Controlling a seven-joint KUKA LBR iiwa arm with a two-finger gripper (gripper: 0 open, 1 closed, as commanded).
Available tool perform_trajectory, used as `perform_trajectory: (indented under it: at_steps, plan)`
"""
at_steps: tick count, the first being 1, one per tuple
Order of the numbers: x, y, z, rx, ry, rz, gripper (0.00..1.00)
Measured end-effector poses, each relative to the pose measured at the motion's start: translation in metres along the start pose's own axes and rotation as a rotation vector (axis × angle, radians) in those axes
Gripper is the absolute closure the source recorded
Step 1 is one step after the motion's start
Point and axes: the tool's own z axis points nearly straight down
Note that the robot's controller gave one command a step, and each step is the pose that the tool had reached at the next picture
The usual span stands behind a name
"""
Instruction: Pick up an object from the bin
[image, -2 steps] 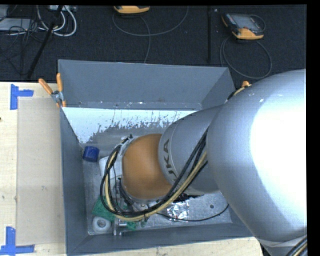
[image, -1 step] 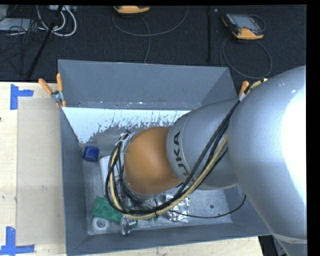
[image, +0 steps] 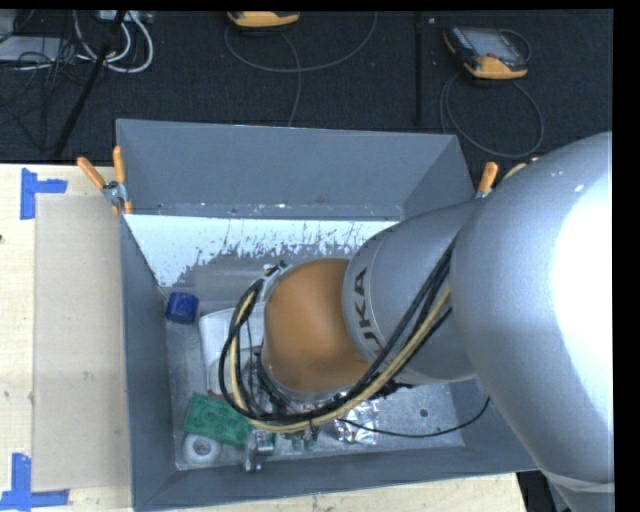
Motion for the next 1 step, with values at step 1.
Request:
perform_trajectory:
  at_steps: [1]
  plan:
    - [-0.0181,0.0081,0.0271,-0.003,-0.001,0.117,0.00]
